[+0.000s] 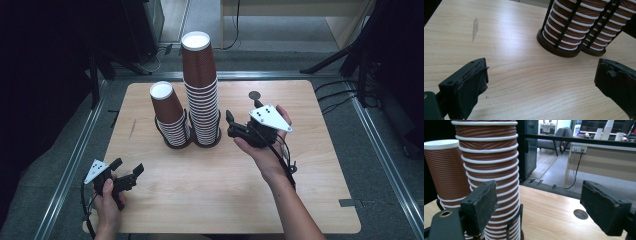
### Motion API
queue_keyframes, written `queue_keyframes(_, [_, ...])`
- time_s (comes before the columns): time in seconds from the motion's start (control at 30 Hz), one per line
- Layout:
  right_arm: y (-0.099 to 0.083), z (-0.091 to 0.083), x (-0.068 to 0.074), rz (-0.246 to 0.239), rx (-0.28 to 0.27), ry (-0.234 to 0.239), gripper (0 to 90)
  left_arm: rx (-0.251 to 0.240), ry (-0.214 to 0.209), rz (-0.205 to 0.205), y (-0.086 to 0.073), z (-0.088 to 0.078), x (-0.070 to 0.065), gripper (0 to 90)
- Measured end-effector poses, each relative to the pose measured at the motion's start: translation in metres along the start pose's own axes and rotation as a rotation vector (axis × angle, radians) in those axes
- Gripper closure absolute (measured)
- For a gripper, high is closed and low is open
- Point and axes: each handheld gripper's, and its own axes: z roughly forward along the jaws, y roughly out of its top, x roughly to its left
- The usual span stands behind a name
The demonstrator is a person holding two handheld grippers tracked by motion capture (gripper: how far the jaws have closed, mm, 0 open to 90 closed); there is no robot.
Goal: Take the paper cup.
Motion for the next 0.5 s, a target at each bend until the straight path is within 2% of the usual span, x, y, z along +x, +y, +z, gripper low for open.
queue_keyframes(0.13, [0.002, 0.006, 0.007, -0.004, -0.003, 0.013, 14.1, 0.008, 0.001, 0.021, 0.000, 0.000, -0.002, 0.0])
queue_keyframes(0.33, [0.007, 0.012, 0.016, -0.009, -0.010, 0.025, 14.1, 0.007, -0.002, 0.020, 0.000, 0.000, -0.002, 0.0])
queue_keyframes(0.5, [0.014, 0.018, 0.024, 0.012, -0.030, 0.040, 13.5, 0.009, -0.004, 0.033, -0.001, 0.000, -0.003, 0.0])
